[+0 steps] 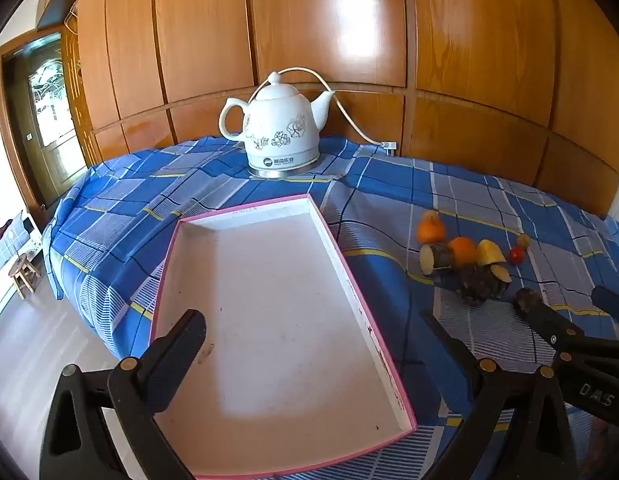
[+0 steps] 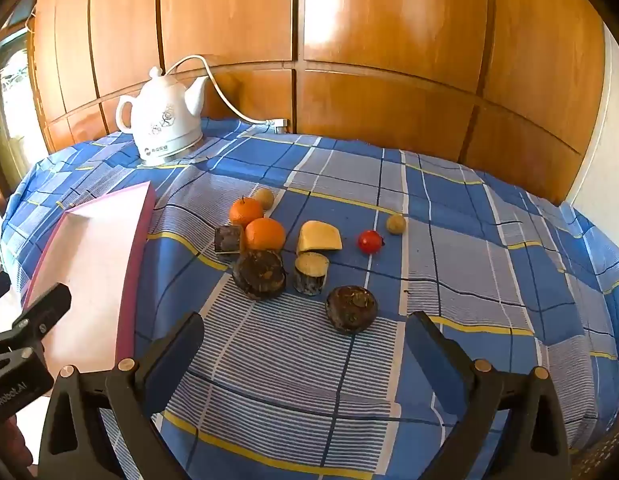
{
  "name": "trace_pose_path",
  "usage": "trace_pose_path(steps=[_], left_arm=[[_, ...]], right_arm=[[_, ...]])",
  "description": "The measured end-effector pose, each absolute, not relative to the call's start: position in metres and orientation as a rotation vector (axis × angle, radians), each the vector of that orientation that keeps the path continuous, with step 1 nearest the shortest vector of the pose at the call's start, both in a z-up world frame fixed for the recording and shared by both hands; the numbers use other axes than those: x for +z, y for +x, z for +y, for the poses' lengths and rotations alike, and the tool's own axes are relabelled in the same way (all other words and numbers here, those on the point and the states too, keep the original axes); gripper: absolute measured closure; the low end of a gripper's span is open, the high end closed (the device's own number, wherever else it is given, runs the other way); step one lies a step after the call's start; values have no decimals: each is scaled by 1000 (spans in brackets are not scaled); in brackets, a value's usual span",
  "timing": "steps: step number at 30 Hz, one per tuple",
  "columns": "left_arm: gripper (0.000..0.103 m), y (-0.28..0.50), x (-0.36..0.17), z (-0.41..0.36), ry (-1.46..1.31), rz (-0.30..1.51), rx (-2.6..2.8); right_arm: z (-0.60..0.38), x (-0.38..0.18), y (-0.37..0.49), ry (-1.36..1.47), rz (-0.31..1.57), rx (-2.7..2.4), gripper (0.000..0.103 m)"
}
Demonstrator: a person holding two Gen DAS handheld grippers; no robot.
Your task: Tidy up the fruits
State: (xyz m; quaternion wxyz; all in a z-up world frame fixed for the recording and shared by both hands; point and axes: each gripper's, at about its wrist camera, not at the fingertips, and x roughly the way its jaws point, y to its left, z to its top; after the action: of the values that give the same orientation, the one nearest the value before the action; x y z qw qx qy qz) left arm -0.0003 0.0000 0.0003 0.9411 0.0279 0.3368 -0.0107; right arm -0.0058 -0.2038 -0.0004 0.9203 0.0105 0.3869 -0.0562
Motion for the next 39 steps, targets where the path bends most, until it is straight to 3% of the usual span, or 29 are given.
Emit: trace_pose_path(steps=[39], left_arm=[[0, -1, 5, 4, -9, 701, -106]], right_arm=[[-194, 7, -9, -29, 749, -112, 1]])
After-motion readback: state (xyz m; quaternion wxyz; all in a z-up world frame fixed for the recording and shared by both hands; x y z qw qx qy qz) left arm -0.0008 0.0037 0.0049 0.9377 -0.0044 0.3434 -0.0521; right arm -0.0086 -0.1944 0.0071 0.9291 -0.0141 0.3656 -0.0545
